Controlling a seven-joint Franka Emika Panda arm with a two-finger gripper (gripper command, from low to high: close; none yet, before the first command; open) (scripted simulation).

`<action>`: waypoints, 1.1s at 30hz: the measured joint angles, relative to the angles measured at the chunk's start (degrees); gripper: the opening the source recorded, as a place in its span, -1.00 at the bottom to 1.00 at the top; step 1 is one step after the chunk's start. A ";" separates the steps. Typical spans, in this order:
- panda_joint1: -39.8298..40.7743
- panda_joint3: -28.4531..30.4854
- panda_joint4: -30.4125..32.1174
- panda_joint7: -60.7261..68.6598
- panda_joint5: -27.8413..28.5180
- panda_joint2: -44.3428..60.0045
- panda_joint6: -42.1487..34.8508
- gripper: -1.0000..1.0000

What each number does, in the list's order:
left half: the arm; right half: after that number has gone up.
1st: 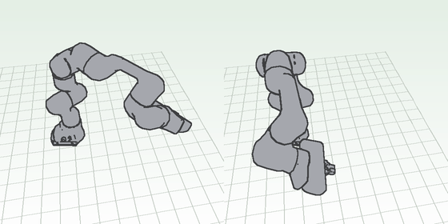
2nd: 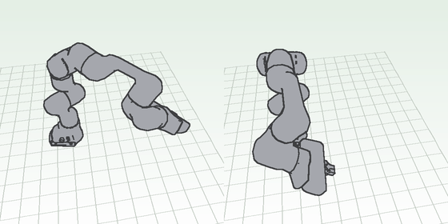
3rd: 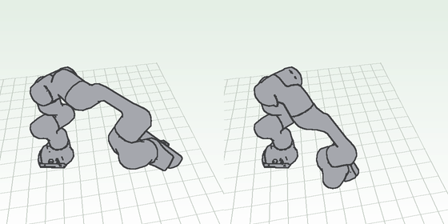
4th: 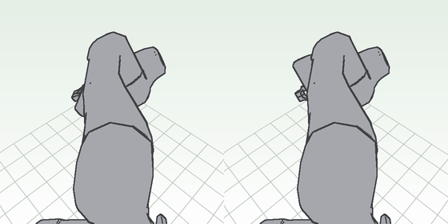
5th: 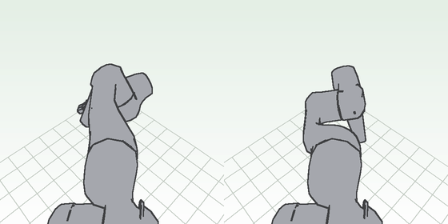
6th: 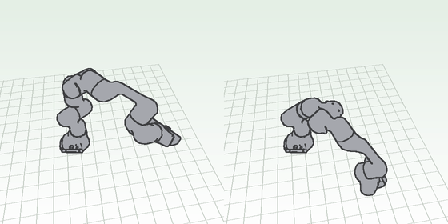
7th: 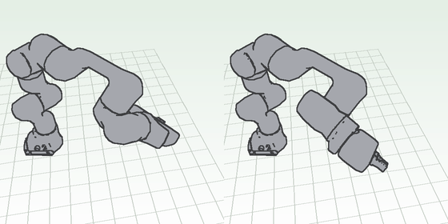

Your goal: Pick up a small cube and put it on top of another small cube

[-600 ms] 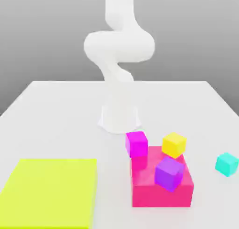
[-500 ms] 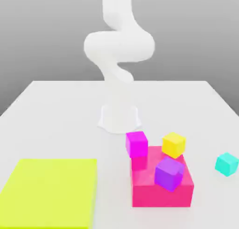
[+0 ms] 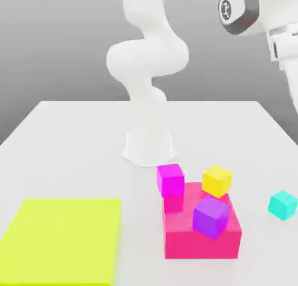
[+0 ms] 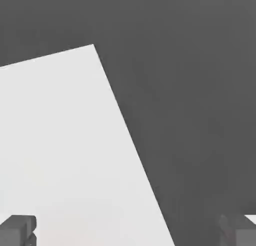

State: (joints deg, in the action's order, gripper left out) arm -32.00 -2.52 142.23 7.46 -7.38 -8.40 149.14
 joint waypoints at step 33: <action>-3.88 0.79 5.26 19.00 7.76 11.19 1.19 -1.00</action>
State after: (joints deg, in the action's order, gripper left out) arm -35.87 -1.73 147.48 26.46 0.39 2.78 150.33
